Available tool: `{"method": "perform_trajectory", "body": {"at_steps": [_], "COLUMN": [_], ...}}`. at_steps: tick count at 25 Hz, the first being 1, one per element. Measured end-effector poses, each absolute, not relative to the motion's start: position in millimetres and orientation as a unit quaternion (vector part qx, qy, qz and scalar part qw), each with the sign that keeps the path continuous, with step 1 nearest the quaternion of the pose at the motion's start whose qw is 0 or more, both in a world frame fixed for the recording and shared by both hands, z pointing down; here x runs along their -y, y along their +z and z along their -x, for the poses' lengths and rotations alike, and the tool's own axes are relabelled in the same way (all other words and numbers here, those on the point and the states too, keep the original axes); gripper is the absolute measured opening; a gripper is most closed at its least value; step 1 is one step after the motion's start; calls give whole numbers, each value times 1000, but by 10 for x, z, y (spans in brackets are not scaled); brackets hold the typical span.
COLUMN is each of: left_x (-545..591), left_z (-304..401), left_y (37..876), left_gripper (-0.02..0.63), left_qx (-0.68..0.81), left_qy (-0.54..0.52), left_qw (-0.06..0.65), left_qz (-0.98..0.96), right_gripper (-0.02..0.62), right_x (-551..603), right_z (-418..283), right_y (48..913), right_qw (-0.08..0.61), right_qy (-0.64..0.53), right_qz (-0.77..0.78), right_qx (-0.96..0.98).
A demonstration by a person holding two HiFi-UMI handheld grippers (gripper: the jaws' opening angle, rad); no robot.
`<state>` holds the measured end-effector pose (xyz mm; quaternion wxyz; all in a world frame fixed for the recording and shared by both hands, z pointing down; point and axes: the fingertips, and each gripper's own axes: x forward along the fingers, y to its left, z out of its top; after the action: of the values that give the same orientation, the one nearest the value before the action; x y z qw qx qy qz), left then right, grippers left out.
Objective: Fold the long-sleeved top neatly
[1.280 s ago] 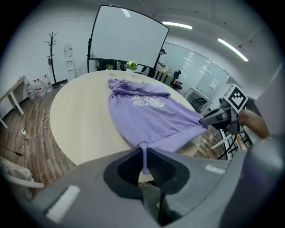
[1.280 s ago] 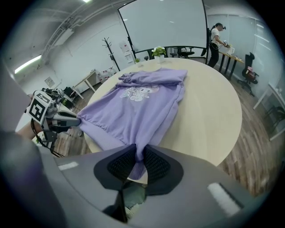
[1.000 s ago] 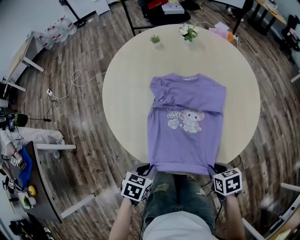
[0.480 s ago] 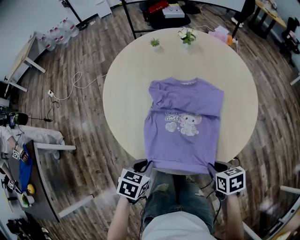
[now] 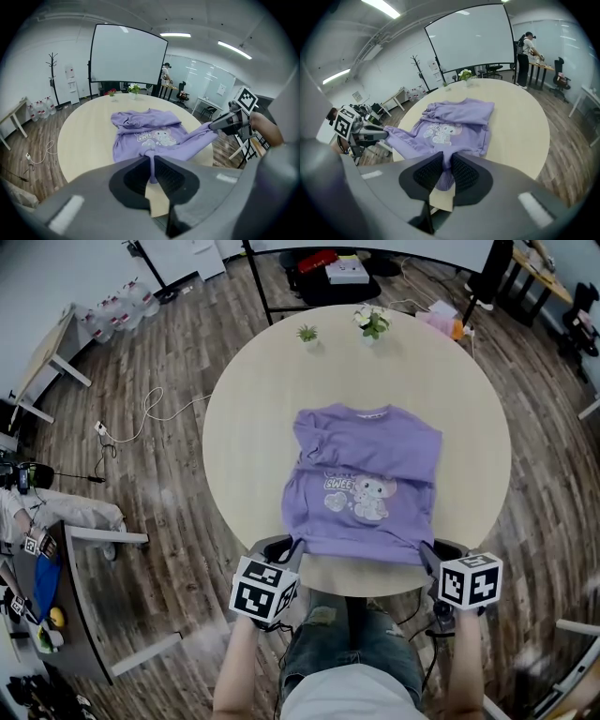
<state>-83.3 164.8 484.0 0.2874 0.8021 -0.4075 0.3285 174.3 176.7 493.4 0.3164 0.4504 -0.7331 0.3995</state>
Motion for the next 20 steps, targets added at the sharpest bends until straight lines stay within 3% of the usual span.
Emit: {"method": "perform_trajectory", "body": {"at_steps": [20], "left_x": [-273], "left_z": [737], "left_y": [4731], "left_gripper": [36], "left_qx": [389], "left_qy": [329], "left_qw": [283], "left_qz": [-813], "right_gripper": [86], "right_x": [-621], "right_z": [-1836], "right_y": [4918], "right_qw": [267], "right_qy": [452], "right_qz": [-481], "right_qx": [702]}}
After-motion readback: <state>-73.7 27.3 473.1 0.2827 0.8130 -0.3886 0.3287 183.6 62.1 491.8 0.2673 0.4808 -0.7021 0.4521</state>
